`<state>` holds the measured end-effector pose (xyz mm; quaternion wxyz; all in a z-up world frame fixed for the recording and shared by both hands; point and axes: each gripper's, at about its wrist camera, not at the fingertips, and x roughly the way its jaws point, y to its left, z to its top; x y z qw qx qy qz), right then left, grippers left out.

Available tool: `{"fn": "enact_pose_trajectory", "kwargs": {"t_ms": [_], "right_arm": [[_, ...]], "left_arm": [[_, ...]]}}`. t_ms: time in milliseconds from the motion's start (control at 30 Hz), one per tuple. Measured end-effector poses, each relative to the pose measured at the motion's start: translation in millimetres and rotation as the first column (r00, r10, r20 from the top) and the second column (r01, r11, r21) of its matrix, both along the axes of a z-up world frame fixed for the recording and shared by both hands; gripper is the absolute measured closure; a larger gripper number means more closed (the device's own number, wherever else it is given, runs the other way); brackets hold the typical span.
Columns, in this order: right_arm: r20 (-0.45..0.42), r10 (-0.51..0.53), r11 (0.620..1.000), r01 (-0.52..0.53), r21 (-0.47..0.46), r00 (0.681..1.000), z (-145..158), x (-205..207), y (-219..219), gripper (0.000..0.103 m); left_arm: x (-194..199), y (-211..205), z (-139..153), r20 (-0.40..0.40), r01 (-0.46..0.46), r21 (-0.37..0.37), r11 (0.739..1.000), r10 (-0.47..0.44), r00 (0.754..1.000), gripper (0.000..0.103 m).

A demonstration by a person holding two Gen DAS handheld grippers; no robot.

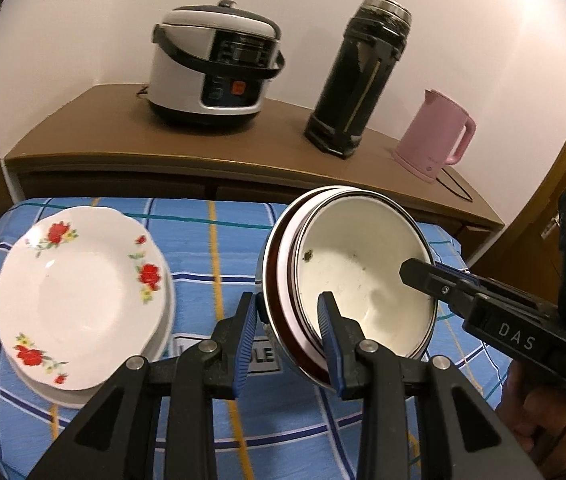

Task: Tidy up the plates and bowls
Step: 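Lower the bowl stack onto the red-rose plate stack with the left gripper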

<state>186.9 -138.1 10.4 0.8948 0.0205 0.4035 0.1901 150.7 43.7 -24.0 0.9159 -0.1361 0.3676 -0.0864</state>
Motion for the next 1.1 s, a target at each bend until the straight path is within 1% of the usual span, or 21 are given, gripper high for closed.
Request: {"fn": "enact_pose_trajectory", "kwargs": {"t_ms": [600,1100], "right_arm": [[0.002,0.117,0.993,-0.117,-0.016,0.993,6.4,1.2,59.9,0.081],[0.018,0.166,0.986,-0.166,-0.029,0.986,14.0,-4.4,89.9,0.081]], "left_arm": [[-18.2,52.4,6.3,0.013,-0.107,0.017,0.994,0.107,0.994,0.069],[-31.7,77.5,13.6,0.033,-0.156,0.023,0.987,0.155,0.987,0.069]]}}
